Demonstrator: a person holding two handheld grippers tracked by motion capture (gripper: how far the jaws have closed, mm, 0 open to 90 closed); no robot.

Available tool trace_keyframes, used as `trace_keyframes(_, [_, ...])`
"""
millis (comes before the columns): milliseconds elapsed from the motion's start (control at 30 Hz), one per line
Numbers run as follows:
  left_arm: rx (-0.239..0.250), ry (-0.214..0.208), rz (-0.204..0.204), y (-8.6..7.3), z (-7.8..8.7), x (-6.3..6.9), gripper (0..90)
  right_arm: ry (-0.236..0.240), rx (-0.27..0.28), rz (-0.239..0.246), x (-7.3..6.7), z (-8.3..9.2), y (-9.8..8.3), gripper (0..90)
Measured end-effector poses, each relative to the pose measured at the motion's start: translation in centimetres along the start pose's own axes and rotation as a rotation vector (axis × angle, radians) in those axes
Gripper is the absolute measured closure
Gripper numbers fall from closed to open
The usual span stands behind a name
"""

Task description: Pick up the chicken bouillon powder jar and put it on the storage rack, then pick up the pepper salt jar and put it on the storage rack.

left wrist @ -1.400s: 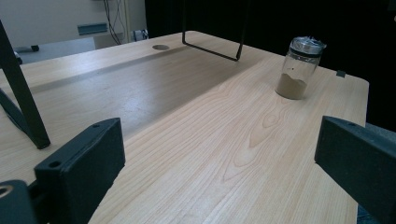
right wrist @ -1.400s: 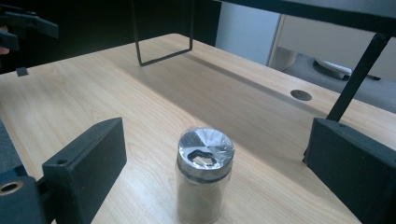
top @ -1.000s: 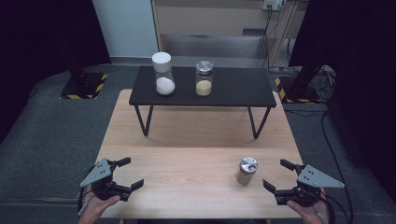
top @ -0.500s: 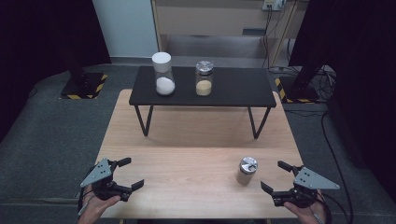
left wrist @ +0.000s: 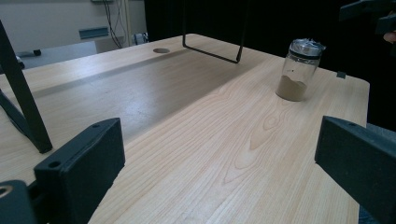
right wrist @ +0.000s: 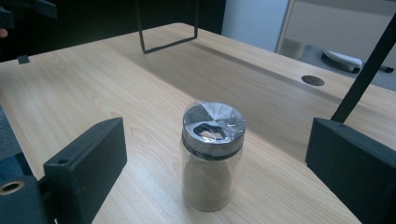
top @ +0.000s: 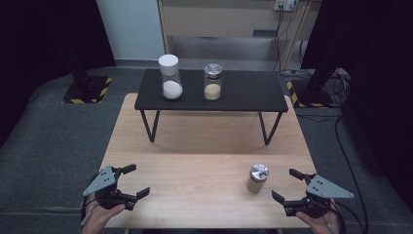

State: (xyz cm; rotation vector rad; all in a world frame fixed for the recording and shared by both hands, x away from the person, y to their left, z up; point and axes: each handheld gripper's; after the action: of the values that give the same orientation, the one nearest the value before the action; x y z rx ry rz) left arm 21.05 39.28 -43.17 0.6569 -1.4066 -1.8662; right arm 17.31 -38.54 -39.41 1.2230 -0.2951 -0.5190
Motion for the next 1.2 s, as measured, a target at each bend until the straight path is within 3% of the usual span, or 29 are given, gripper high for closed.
trace_keyframes(567, [-0.003, -0.003, 0.01, -0.1, -0.1, -0.1, 0.5, 0.015, 0.022, -0.029, 0.5, 0.3, 0.6, 5.1])
trace_keyframes(1200, [-0.004, -0.005, 0.01, -0.1, -0.1, -0.1, 0.4, 0.054, -0.06, -0.029, 2.1, -2.5, 2.4, 5.2])
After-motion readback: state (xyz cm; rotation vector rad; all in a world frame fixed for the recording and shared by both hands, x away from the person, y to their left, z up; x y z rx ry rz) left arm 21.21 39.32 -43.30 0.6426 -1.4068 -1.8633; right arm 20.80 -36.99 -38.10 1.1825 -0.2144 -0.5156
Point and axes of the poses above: each handheld gripper's, and its own axes: z roughly backward along the jaws, y roughly out of its top, x roughly to its right, and after that the axes turned 14 degrees about y, right-handed
